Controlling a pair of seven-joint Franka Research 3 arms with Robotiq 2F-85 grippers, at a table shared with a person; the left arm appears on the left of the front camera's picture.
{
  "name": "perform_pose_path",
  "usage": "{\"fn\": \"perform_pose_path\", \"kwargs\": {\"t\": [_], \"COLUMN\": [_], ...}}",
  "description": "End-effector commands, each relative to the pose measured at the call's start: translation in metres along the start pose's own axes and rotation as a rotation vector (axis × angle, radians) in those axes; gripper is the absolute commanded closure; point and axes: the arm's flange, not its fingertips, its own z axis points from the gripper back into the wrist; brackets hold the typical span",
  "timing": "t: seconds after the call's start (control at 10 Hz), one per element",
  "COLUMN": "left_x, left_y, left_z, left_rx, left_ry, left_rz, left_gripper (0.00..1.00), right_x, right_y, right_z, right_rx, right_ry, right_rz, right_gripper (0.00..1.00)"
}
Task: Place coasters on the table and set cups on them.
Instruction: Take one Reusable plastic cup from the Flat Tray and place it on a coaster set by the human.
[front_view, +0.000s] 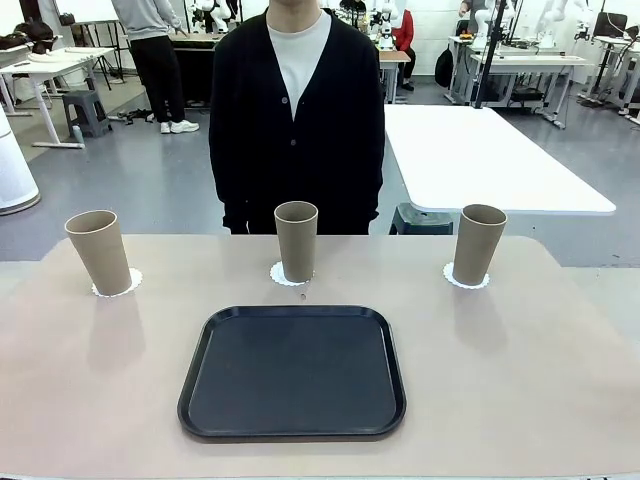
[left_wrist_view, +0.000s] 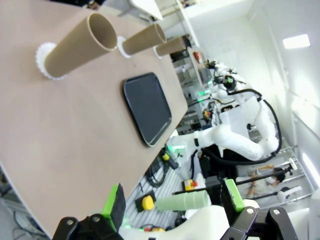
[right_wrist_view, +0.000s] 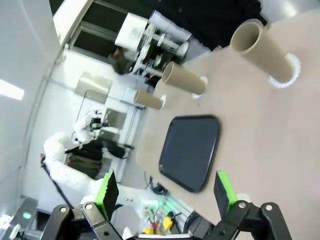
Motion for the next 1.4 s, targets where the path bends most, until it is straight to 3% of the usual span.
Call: {"fn": "perform_pose_path", "kwargs": {"t": [0.0,0.2,0.4,0.6,0.7,0.8,1.3], "left_x": [0.0,0.0,0.0,0.0,0.0,0.0,0.0], "left_y": [-0.003,-0.003,-0.003,-0.003,-0.003,-0.003,-0.003], "left_z": [0.001,0.001,0.001,0.001,0.001,0.001,0.001], "left_rx": [0.007,0.007,0.007,0.007,0.007,0.007,0.007], "left_ry": [0.0,0.0,0.0,0.0,0.0,0.0,0.0], "left_rz": [0.008,0.008,0.008,0.008,0.008,0.008,0.008], "left_gripper": [0.0,0.0,0.0,0.0,0.0,0.0,0.0], "right_x": [-0.013,-0.006,0.002,0.004,0.001,0.004,0.004], "right_y": [-0.019,-0.025,-0.035,-0.046,-0.049,-0.038,-0.038], "right_z": [-0.003,0.004,0.011,0.013,0.013,0.007,0.007], "right_rx": [0.065,0.059,0.049,0.053,0.041,0.045,0.045], "right_ry": [0.095,0.2,0.236,0.226,0.147,0.223,0.223], "right_rz": [-0.027,-0.029,-0.043,-0.068,-0.101,-0.08,-0.08], "right_gripper": [0.0,0.0,0.0,0.0,0.0,0.0,0.0]}}
